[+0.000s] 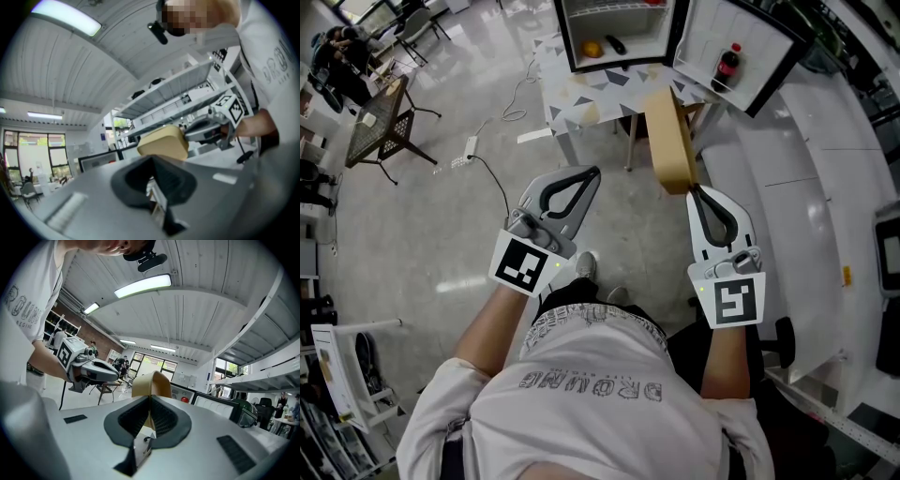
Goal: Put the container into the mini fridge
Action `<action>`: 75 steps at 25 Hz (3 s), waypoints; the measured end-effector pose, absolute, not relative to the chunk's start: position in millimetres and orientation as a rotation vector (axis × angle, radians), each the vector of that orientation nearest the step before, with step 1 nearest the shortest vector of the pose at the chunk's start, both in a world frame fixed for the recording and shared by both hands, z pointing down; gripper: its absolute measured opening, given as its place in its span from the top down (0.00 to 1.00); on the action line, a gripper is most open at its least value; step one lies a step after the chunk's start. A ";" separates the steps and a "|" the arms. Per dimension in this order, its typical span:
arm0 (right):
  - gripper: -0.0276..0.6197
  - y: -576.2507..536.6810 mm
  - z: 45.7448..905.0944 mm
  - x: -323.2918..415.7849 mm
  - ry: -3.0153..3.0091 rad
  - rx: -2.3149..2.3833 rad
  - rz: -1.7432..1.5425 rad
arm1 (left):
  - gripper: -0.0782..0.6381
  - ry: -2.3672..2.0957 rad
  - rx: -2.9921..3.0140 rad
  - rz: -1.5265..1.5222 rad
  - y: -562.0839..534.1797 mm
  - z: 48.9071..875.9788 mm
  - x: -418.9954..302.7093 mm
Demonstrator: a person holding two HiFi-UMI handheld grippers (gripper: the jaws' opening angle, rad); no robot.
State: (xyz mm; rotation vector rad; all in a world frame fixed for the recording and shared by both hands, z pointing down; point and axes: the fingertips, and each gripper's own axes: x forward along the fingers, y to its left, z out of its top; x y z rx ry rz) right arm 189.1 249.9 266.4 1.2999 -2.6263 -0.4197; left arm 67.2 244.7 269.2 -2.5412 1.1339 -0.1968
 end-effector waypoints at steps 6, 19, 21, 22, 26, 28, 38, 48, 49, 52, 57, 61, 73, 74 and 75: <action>0.94 230.2 269.3 192.1 -2.618 1.313 -0.418 | 0.88 1.144 -2.552 -0.175 223.2 273.2 66.3; 0.94 137.1 286.7 162.4 -2.591 1.277 -0.414 | 0.88 1.159 -2.571 -0.178 128.9 294.6 33.8; 0.94 117.1 289.6 154.3 -2.587 1.272 -0.410 | 0.88 1.166 -2.575 -0.177 108.3 297.6 25.1; 0.94 106.9 290.7 150.3 -2.584 1.272 -0.409 | 0.88 1.168 -2.578 -0.176 97.8 299.0 20.7; 0.94 64.9 293.8 133.1 -2.571 1.269 -0.397 | 0.88 1.177 -2.587 -0.180 55.4 304.0 0.8; 0.94 43.5 294.4 123.9 -2.563 1.265 -0.395 | 0.88 1.181 -2.596 -0.180 33.8 305.7 -9.5; 0.94 -52.9 295.8 75.9 -2.527 1.260 -0.356 | 0.88 1.191 -2.638 -0.163 -63.8 307.1 -58.4; 0.94 -134.1 295.9 45.7 -2.476 1.280 -0.366 | 0.88 1.164 -2.646 -0.155 -143.6 304.3 -91.1; 0.94 -141.2 295.3 43.2 -2.469 1.280 -0.375 | 0.88 1.164 -2.649 -0.150 -150.5 303.7 -94.6; 0.94 -161.0 294.0 35.1 -2.452 1.279 -0.409 | 0.88 1.157 -2.655 -0.146 -169.5 302.1 -104.2; 0.94 -189.5 297.8 26.6 -2.420 1.280 -0.419 | 0.88 1.139 -2.659 -0.145 -195.3 302.5 -114.5; 0.94 -206.8 300.9 22.8 -2.392 1.270 -0.440 | 0.88 1.146 -2.667 -0.134 -209.5 304.9 -121.2; 0.94 -265.0 310.0 24.8 -2.306 1.190 -0.526 | 0.88 1.197 -2.671 -0.109 -236.1 309.1 -127.0; 0.94 -270.4 311.5 25.7 -2.301 1.178 -0.535 | 0.88 1.201 -2.667 -0.107 -237.8 308.6 -125.4; 0.94 -275.9 313.0 26.7 -2.295 1.165 -0.545 | 0.88 1.206 -2.662 -0.107 -239.4 308.2 -123.7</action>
